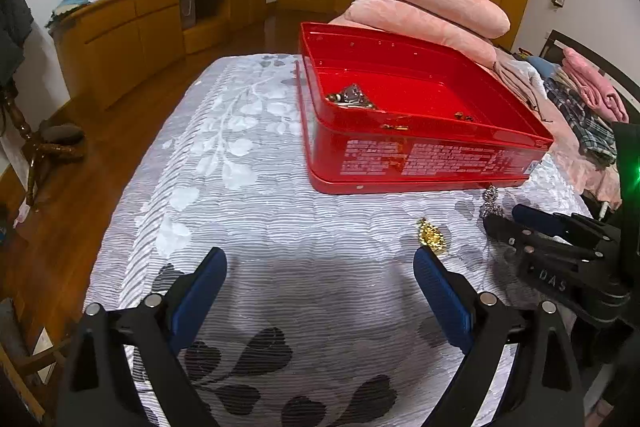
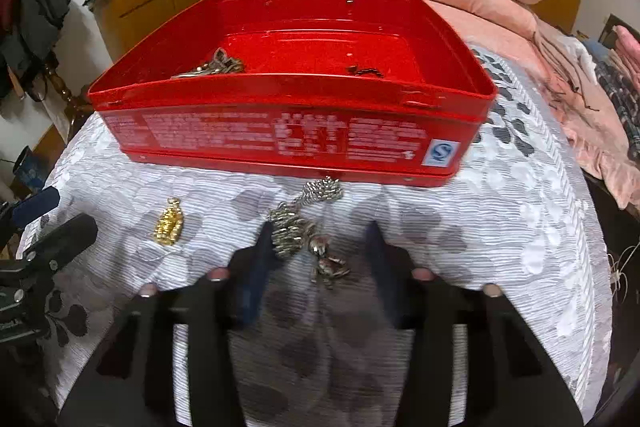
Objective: Organize jewelry
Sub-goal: 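Grasp silver chain with right gripper while left gripper grasps gold pendant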
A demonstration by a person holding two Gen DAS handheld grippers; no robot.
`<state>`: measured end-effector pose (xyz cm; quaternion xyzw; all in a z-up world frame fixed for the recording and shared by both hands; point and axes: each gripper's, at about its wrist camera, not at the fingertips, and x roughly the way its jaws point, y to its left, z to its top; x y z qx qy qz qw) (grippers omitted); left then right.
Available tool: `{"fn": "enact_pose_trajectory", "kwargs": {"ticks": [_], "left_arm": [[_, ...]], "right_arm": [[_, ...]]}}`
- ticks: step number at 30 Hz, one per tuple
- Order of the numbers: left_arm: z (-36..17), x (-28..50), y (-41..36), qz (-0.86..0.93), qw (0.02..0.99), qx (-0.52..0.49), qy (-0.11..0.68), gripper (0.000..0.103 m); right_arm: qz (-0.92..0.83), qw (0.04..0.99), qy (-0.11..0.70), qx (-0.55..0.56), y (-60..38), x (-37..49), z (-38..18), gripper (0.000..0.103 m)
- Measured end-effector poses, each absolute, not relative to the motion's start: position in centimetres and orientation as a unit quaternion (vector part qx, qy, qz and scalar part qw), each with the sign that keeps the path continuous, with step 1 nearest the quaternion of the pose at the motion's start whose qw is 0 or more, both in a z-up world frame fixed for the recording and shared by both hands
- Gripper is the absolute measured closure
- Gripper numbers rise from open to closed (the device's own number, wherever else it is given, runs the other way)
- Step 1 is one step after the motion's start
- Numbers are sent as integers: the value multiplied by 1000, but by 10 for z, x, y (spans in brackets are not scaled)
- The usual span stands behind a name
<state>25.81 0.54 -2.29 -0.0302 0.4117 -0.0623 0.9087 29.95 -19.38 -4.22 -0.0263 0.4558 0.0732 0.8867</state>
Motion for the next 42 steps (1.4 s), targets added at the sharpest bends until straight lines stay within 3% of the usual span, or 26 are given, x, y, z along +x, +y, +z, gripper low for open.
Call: {"fn": "enact_pose_trajectory", "kwargs": {"ticks": [2, 7, 9, 13, 20, 25, 33, 39, 42], "left_arm": [[-23, 258, 3, -66, 908, -30, 412, 11], [-23, 260, -8, -81, 907, -28, 413, 11], [-24, 262, -16, -88, 906, -25, 413, 13], [-29, 269, -30, -103, 900, -21, 423, 32], [-33, 277, -42, -110, 895, -23, 432, 34], [-35, 280, -51, -102, 895, -5, 435, 48], [-37, 281, -72, -88, 894, 27, 438, 49], [-35, 280, -76, -79, 897, 31, 434, 82], [-35, 278, -73, -83, 898, 19, 432, 82]], "right_arm": [[76, 887, 455, -19, -200, 299, -42, 79], [80, 887, 455, 3, -215, 294, -40, 86], [75, 888, 454, 7, -221, 291, -38, 86], [70, 888, 454, 11, -230, 287, -37, 86], [74, 888, 453, 12, -235, 287, -38, 86], [79, 889, 452, 17, -235, 287, -39, 86], [84, 889, 450, 21, -235, 287, -39, 85], [90, 888, 449, 30, -237, 286, -40, 85], [91, 888, 449, 32, -238, 286, -40, 85]]}}
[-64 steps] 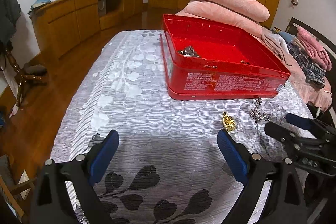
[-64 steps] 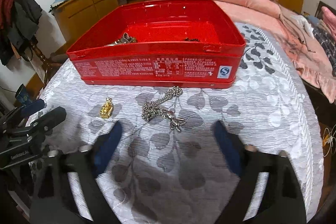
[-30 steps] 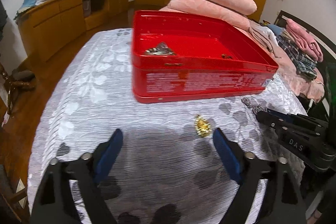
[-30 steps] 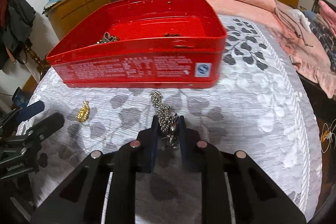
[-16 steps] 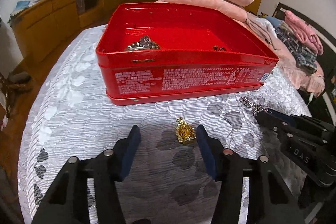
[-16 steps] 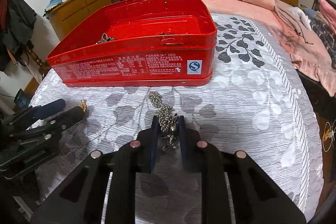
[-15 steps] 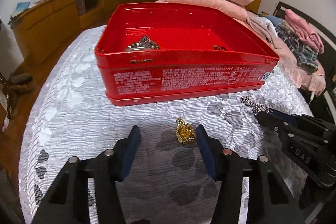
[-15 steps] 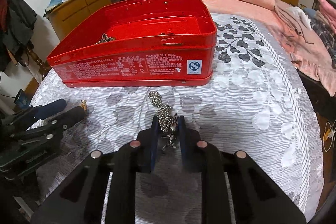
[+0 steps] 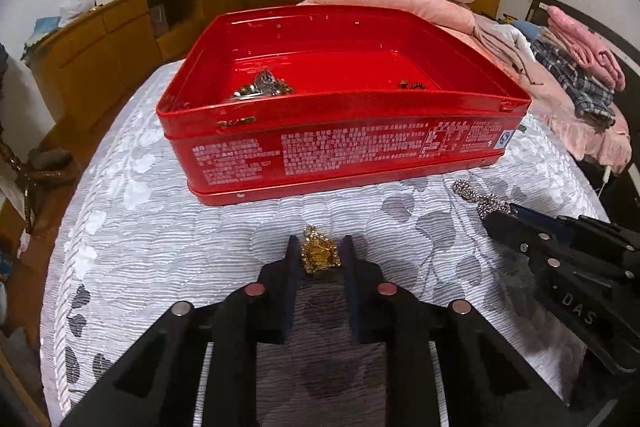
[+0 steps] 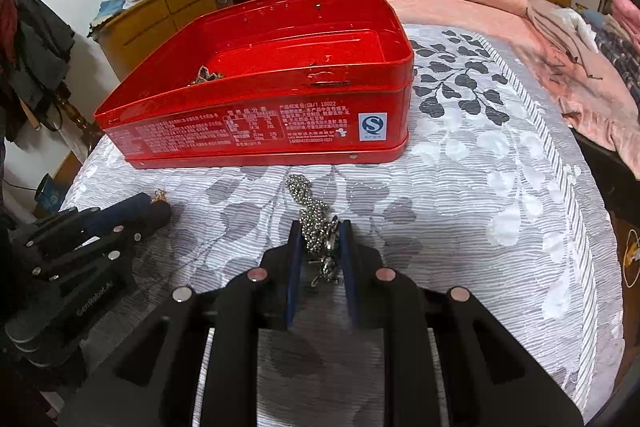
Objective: Organize jewelry
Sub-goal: 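Grasp silver chain with right gripper while left gripper grasps gold pendant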
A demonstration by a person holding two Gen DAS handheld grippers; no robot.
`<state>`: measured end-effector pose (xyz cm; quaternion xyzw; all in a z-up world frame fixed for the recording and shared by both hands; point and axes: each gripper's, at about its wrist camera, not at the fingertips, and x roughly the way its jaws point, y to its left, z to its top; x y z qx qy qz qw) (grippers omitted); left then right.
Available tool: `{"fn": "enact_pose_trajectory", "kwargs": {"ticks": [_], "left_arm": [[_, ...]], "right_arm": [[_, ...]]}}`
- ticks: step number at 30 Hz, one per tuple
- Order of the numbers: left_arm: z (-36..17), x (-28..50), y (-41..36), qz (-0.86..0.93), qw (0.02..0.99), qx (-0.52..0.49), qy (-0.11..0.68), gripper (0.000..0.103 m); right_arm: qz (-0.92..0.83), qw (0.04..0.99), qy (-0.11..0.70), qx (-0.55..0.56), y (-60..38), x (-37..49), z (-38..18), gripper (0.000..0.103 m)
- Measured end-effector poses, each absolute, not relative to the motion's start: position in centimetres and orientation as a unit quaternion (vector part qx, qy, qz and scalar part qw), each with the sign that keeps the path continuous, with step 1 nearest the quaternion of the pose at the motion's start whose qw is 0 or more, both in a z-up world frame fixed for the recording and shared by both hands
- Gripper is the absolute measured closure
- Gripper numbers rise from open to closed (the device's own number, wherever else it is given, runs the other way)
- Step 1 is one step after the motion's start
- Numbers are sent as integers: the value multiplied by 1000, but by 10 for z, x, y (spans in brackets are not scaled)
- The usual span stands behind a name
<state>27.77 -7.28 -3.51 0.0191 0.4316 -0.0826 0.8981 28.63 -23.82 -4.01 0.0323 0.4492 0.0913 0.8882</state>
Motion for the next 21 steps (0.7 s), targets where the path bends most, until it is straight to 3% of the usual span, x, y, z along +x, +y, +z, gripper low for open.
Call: {"fn": "enact_pose_trajectory", "kwargs": {"ticks": [21], "left_arm": [[-21, 252, -33, -91, 909, -29, 405, 83]], "right_arm": [[105, 891, 441, 15, -227, 279, -36, 86]]}}
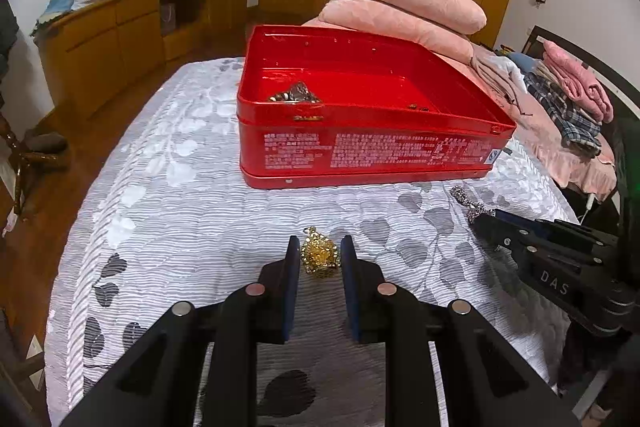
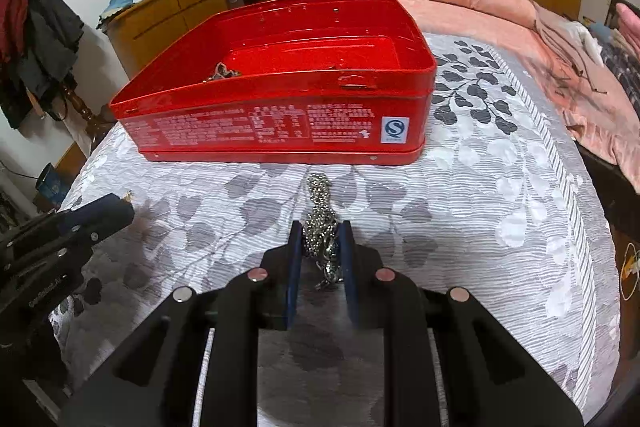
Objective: Organize jewelry
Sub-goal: 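Grasp silver chain with right gripper while left gripper grasps gold pendant, then carry chain and pendant into red tin and open both grippers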
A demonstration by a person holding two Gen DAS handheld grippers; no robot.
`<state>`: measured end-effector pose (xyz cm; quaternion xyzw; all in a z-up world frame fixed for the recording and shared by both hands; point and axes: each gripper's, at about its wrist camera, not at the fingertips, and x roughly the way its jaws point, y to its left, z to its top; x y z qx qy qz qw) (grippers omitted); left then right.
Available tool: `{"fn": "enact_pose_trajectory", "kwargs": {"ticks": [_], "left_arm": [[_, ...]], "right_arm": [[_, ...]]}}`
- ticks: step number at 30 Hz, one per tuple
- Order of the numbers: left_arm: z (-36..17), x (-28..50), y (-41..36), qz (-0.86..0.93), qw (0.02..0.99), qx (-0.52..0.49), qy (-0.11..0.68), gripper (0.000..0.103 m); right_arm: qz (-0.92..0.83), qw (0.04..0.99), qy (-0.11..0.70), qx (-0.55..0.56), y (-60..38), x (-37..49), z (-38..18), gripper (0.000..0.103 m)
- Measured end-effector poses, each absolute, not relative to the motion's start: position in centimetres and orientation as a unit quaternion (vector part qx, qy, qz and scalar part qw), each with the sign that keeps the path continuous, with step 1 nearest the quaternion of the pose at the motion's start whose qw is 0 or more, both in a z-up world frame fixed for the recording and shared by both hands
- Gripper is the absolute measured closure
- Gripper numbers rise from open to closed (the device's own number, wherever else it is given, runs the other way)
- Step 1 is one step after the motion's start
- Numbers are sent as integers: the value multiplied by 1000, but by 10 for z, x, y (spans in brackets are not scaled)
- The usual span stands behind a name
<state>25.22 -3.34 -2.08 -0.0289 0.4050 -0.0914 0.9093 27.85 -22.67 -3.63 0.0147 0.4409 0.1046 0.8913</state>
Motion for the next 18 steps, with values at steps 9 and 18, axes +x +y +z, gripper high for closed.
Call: {"fn": "enact_pose_trajectory", "kwargs": {"ticks": [9, 18], "left_arm": [[-5, 248, -33, -94, 918, -27, 385, 83], [18, 244, -33, -97, 928, -28, 360, 83]], "right_arm": [[120, 898, 423, 24, -227, 267, -18, 86], [129, 912, 390, 16, -223, 254, 17, 87]]}}
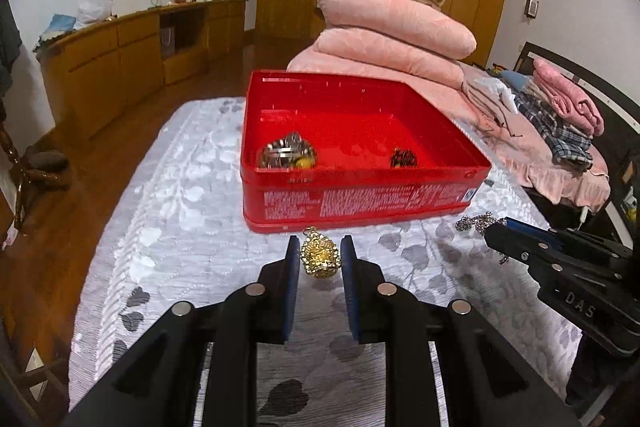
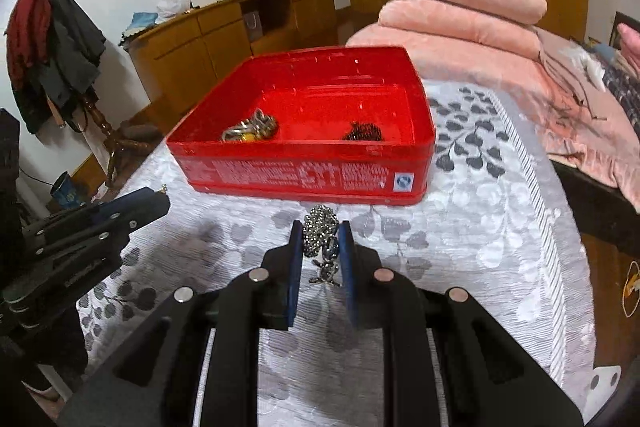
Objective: Organize jewelry
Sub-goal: 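Carry chain and pendant into red tin and open both grippers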
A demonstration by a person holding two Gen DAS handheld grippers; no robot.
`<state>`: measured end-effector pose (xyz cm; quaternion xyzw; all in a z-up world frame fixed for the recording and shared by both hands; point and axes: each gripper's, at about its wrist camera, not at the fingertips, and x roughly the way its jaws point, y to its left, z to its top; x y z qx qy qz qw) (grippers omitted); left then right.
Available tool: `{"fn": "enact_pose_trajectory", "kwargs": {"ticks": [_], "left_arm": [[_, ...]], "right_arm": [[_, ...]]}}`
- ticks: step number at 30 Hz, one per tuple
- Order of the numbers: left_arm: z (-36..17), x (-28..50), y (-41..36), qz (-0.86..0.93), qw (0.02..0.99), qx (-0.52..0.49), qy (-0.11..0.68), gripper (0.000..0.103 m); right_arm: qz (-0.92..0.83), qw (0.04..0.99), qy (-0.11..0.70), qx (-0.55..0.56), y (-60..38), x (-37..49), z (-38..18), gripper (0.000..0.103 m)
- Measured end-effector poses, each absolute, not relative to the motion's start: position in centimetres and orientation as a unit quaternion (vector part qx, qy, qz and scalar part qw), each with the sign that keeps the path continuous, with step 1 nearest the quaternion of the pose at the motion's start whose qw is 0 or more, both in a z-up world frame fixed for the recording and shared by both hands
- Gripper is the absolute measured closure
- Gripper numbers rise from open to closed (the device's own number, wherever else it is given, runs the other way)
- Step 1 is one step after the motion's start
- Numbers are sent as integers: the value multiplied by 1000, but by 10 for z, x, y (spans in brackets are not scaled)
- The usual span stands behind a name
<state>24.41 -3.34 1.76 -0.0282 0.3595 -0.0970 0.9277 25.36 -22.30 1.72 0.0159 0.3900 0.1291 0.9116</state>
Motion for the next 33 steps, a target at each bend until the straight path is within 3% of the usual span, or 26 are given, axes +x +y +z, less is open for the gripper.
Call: {"fn": "enact_pose_trajectory", "kwargs": {"ticks": [19, 33], "left_arm": [[65, 265, -41, -106, 947, -25, 303, 83], [73, 341, -52, -99, 947, -32, 304, 83]], "right_arm": [[127, 932, 339, 0, -222, 273, 72, 86], [131, 934, 331, 15, -224, 341, 90, 86]]}}
